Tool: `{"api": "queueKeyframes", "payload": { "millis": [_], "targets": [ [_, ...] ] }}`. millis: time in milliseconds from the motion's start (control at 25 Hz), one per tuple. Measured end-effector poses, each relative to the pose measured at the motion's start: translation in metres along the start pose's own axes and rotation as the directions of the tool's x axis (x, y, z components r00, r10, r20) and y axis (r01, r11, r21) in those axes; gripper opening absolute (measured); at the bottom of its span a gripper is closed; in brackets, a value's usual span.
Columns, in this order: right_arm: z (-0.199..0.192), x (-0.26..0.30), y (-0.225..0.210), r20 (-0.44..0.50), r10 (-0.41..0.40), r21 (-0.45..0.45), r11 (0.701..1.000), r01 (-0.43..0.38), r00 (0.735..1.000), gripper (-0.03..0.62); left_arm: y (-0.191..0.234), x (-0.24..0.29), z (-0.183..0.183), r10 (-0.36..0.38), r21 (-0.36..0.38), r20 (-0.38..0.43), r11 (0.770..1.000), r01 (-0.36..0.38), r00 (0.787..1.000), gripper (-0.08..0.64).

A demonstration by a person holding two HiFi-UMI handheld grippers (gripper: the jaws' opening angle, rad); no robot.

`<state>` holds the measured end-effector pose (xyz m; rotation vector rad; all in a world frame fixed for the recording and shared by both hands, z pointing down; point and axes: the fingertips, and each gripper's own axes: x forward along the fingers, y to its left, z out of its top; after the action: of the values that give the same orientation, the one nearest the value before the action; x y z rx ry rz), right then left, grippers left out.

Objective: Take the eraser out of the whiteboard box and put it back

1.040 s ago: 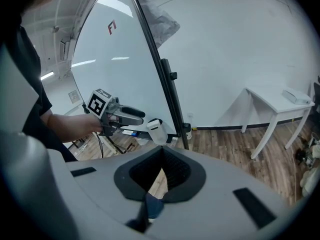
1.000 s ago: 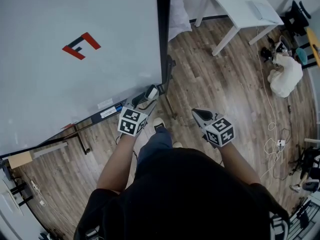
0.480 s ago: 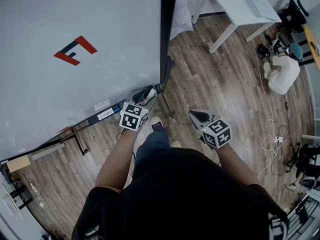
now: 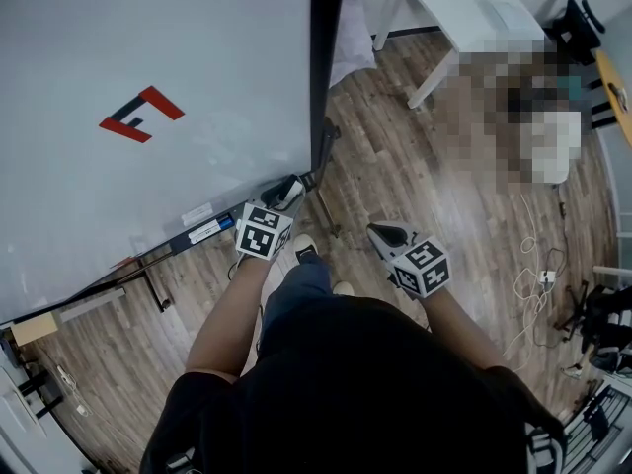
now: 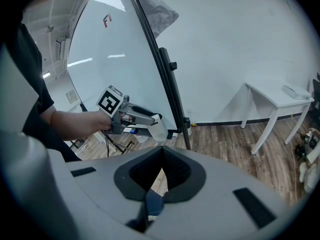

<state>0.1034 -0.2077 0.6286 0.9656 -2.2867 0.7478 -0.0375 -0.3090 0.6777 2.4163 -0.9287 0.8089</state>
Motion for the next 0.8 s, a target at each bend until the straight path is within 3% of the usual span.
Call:
{"api": "queueKeyframes", "payload": {
  "millis": [800],
  "targets": [
    [0.0006,0.0027,0.0029,0.005,0.010,-0.004,1.000,-0.010,1.000,-0.005,0.0014,-0.0021,-0.0044,-0.014,0.034,-0.039,0.999,0.016,0.999,0.143]
  ]
}}
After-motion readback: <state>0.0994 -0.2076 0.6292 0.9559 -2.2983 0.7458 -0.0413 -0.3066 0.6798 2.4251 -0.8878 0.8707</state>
